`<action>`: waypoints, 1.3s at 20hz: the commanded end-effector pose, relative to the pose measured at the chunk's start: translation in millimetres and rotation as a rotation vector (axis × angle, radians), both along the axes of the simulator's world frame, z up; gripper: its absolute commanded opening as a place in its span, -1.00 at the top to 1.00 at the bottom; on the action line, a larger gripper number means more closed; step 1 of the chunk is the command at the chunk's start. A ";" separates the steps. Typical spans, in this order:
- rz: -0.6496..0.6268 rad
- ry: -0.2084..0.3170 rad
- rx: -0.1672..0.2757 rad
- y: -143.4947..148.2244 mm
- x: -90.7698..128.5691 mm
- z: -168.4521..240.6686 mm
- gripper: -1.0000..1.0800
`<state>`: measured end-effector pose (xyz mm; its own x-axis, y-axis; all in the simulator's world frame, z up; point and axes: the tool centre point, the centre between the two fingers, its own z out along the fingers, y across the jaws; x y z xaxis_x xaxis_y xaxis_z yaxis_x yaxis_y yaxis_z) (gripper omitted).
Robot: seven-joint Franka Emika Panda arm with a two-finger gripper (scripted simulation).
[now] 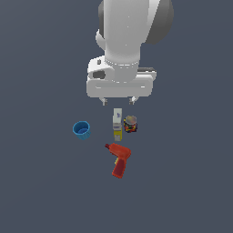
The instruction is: Pick up a designated object from a clutter of objects.
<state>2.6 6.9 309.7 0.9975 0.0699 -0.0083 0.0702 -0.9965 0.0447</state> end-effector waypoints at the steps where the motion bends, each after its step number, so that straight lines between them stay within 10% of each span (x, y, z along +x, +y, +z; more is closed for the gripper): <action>1: 0.001 -0.001 -0.001 -0.1 0.2 0.2 -0.92; 26: -0.128 -0.008 0.043 2.2 -45.8 -102.3 -0.92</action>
